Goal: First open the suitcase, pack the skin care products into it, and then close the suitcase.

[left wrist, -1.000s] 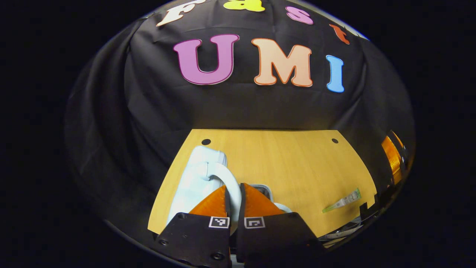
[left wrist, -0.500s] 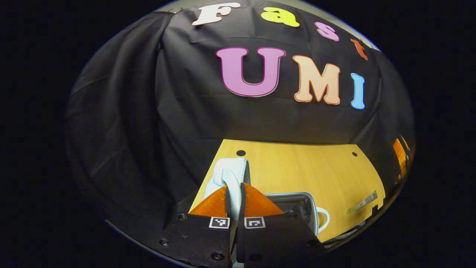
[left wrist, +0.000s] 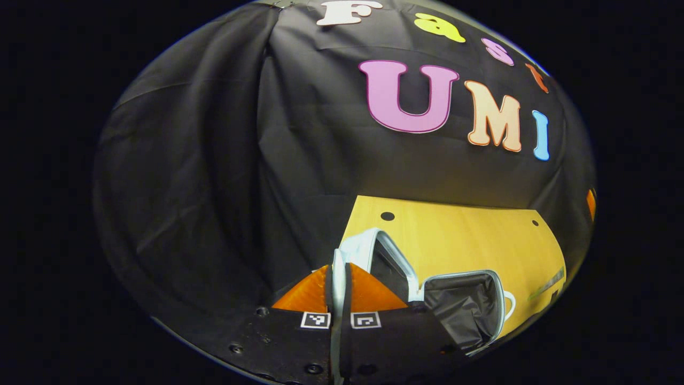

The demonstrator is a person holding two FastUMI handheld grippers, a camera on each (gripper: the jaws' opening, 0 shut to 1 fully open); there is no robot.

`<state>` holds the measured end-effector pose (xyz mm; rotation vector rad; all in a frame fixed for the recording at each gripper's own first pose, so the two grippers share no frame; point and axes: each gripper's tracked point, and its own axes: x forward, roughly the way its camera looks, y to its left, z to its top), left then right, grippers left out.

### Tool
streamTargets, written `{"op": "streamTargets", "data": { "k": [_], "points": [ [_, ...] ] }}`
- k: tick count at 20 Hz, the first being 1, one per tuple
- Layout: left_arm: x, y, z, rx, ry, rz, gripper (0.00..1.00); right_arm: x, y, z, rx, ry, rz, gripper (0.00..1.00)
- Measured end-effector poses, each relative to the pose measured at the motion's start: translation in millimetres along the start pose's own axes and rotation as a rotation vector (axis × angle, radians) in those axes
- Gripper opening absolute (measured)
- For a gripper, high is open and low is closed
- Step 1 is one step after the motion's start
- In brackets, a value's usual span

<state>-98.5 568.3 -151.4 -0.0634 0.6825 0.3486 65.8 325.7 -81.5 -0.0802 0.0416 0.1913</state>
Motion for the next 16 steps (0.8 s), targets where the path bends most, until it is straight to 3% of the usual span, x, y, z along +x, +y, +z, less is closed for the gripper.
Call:
{"op": "streamTargets", "data": {
  "k": [8, 14, 16],
  "points": [
    [49, 63, -58, -0.101, 0.084, 0.057, 0.0, 4, 11, -3, -0.029, 0.023, -0.009, 0.97],
    [90, 100, -121, -0.224, 0.127, 0.16, 0.0, 11, 7, -16, -0.062, 0.075, -0.024, 0.99],
    [93, 114, -130, -0.188, 0.111, 0.249, 0.14, 12, 3, -20, -0.07, 0.084, -0.029, 0.99]
  ]
}}
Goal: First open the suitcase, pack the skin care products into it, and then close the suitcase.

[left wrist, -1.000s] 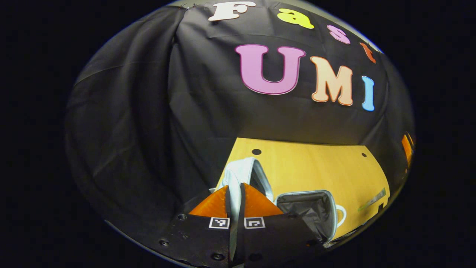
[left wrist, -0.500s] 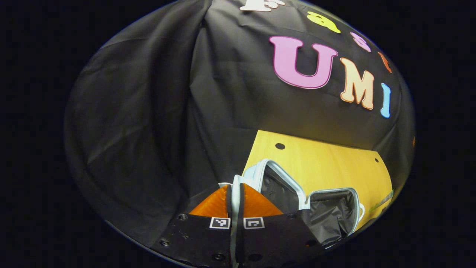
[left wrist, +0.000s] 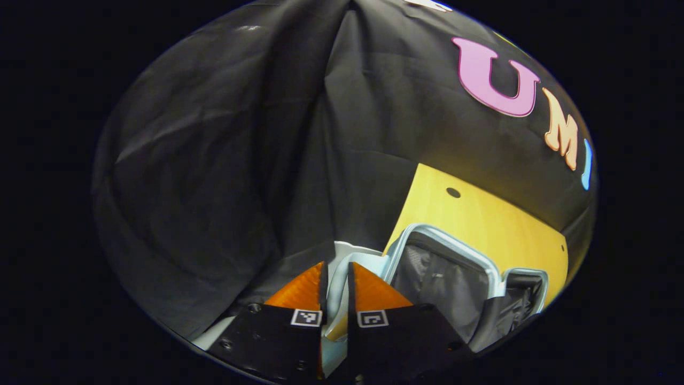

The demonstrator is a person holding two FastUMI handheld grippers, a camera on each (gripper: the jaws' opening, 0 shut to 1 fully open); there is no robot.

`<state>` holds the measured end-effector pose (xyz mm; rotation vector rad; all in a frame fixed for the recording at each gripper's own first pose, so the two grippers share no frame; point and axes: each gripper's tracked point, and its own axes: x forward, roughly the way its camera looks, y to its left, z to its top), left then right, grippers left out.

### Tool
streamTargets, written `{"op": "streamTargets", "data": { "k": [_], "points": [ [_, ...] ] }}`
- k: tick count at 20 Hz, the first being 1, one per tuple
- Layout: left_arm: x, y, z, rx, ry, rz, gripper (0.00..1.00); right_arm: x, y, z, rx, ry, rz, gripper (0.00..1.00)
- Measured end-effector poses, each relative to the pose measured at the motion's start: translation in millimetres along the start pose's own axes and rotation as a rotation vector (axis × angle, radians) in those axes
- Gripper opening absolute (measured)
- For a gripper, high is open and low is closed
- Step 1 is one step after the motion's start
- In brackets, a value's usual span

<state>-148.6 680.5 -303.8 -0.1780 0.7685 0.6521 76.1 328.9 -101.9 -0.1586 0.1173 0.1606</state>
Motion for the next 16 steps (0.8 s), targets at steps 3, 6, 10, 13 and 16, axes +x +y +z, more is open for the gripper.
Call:
{"op": "streamTargets", "data": {
  "k": [3, 6, 10, 13, 16],
  "points": [
    [5, -14, 24, -0.008, -0.14, 0.035, 0.53, 2, -10, -4, -0.016, 0.011, -0.002, 0.99],
    [-33, -31, 65, -0.003, -0.305, 0.094, 1.0, 1, -25, 0, -0.008, -0.012, -0.002, 1.0],
    [-98, -77, 106, 0.026, -0.473, 0.081, 0.94, -6, -59, 4, 0.023, -0.048, -0.026, 0.99],
    [-142, -111, 111, 0.019, -0.559, -0.005, 0.94, -10, -89, 0, 0.054, -0.059, -0.042, 0.99],
    [-174, -183, 112, 0.051, -0.595, -0.078, 0.95, -18, -120, -5, 0.072, -0.07, -0.057, 0.99]
  ]
}}
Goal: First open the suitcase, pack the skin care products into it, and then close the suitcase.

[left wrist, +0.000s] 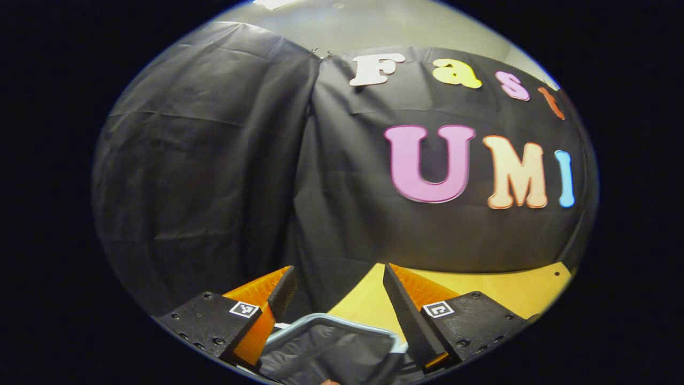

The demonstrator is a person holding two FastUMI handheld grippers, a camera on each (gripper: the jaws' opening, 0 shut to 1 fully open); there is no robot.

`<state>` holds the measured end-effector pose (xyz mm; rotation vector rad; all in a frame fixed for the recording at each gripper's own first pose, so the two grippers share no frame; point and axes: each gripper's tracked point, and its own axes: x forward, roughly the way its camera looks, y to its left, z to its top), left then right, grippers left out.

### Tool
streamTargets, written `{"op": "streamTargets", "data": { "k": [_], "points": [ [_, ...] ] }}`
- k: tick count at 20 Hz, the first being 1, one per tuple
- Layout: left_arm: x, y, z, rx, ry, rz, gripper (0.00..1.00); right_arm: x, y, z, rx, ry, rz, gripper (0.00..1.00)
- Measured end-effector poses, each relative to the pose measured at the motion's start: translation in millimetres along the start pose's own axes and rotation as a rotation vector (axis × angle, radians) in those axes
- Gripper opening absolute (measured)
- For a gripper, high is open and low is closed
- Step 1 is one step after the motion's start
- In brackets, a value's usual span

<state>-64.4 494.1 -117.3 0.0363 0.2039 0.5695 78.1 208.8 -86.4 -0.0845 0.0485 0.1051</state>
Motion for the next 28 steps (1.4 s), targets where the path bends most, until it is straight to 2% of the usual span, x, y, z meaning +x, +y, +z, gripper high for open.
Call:
{"op": "streamTargets", "data": {
  "k": [6, 12, 18, 23, 28],
  "points": [
    [-45, -152, 22, 0.018, -0.012, -0.188, 0.94, -15, -63, -6, 0.032, -0.006, -0.02, 0.99],
    [-93, -256, -10, 0.029, 0.052, -0.308, 0.94, -32, -116, -20, 0.045, 0.015, -0.031, 0.99],
    [-138, -349, -60, 0.03, 0.15, -0.458, 0.95, -51, -153, -40, 0.05, 0.051, -0.024, 0.98],
    [-186, -414, -124, 0.072, 0.252, -0.595, 0.96, -66, -168, -56, 0.038, 0.08, -0.006, 0.99],
    [-223, -452, -190, 0.093, 0.36, -0.661, 0.96, -78, -173, -75, 0.013, 0.125, 0.016, 0.98]
  ]
}}
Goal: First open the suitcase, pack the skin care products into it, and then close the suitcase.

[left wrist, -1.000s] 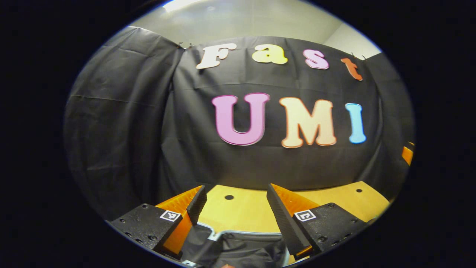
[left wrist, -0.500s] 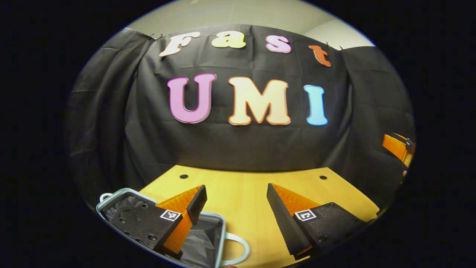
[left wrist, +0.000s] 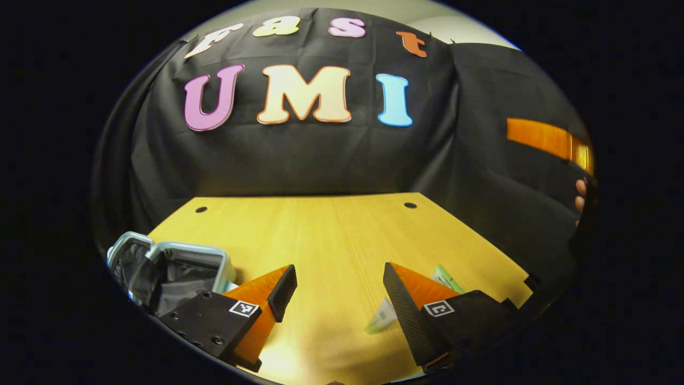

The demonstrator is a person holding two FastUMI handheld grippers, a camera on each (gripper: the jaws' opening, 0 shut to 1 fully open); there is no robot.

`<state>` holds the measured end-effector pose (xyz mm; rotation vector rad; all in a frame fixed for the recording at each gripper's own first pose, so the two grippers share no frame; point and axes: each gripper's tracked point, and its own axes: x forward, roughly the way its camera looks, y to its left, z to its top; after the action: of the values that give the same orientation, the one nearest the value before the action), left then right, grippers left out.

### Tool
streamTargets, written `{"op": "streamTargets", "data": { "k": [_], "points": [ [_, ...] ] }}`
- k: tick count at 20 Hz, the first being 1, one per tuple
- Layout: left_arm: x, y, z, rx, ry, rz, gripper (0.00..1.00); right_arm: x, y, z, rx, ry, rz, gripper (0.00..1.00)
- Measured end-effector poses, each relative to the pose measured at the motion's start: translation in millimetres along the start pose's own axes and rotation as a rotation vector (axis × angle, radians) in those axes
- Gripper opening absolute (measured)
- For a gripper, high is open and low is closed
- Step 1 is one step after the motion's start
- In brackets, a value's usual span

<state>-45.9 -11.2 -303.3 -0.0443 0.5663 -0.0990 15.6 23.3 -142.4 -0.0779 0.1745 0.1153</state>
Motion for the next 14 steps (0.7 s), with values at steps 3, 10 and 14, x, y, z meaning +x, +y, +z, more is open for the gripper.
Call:
{"op": "streamTargets", "data": {
  "k": [3, 10, 14],
  "points": [
    [6, -13, -29, -0.014, 0.043, -0.024, 0.96, -5, 0, -7, -0.025, 0.014, 0.005, 0.98],
    [28, -30, -85, -0.034, 0.129, -0.058, 0.8, -14, 25, -42, -0.066, 0.071, 0.07, 1.0],
    [42, -32, -103, -0.004, 0.143, -0.053, 0.4, -19, 51, -68, -0.054, 0.083, 0.134, 1.0]
  ]
}}
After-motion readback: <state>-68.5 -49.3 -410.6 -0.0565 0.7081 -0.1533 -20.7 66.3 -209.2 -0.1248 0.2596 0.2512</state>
